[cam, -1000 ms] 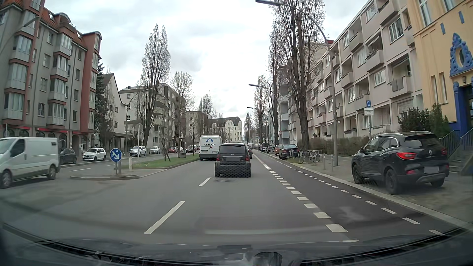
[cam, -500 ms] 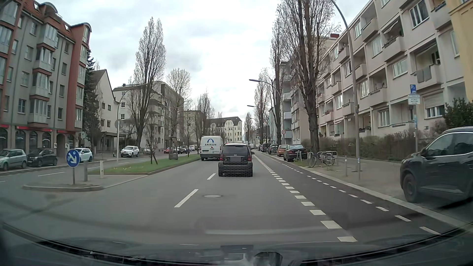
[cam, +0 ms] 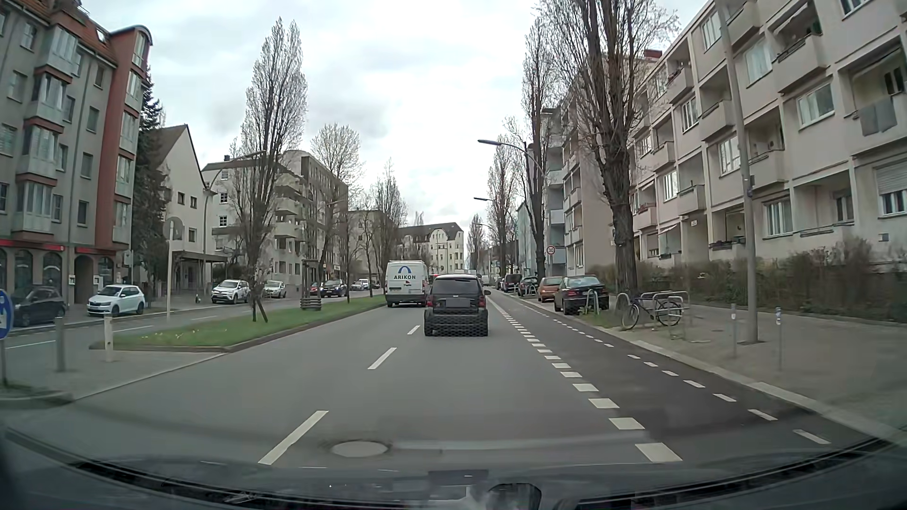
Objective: Follow the waypoints while adhering to traffic rules and regulations
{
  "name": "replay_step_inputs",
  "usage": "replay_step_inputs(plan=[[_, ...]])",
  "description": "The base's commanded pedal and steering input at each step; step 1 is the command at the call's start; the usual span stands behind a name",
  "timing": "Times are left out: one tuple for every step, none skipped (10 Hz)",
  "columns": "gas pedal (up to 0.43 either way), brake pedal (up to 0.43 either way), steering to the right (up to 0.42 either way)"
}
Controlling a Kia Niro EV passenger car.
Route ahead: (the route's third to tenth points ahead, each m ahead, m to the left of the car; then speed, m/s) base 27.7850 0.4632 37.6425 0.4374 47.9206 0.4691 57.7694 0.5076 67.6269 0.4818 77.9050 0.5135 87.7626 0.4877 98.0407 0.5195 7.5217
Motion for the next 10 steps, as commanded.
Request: replay_step_inputs(plan=[[0.000,0.012,-0.001],[0.000,0.012,-0.001],[0.000,0.012,-0.001],[0.000,0.018,-0.001],[0.000,0.012,-0.001],[0.000,0.012,-0.001],[0.000,0.012,-0.002],[0.000,0.012,-0.002],[0.000,0.012,-0.001],[0.000,0.012,-0.001]])
